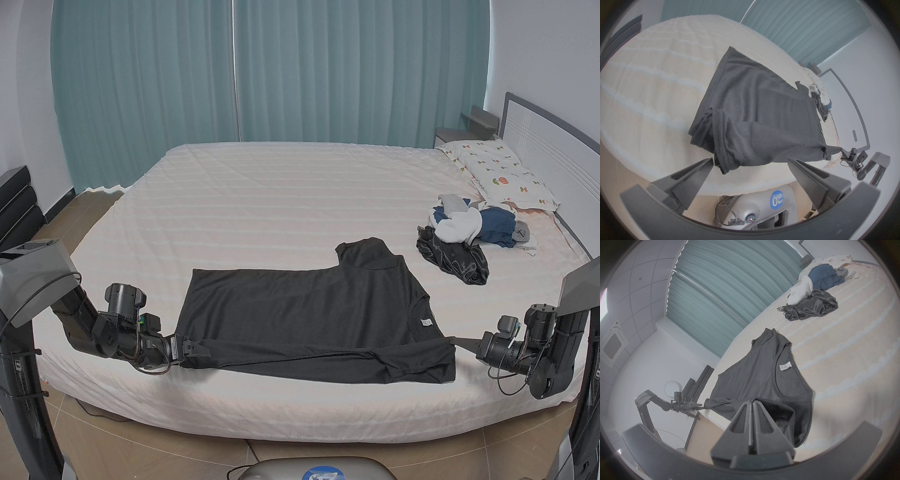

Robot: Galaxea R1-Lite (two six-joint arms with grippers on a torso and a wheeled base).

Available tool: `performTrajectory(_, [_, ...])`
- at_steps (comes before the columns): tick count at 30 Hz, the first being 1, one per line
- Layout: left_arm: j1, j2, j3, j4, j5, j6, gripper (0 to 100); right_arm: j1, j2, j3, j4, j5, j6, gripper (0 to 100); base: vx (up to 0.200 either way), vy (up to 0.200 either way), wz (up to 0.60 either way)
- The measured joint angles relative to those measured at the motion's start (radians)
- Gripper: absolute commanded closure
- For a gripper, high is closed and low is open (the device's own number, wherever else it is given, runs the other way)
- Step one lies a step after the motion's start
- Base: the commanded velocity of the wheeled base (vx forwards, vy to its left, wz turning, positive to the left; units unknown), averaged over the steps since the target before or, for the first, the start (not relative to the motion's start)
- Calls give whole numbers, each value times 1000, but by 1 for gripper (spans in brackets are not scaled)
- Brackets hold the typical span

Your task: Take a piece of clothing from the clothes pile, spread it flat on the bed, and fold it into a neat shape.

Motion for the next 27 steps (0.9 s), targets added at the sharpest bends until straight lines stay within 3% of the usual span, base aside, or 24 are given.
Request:
performTrajectory(16, [0,62,66,-197,-16,109,0,1,-1,6,0,7,0,100,0,0,0])
performTrajectory(27, [27,90,110,-310,-40,118,0,3,-1,8,0,8,0,100,0,0,0])
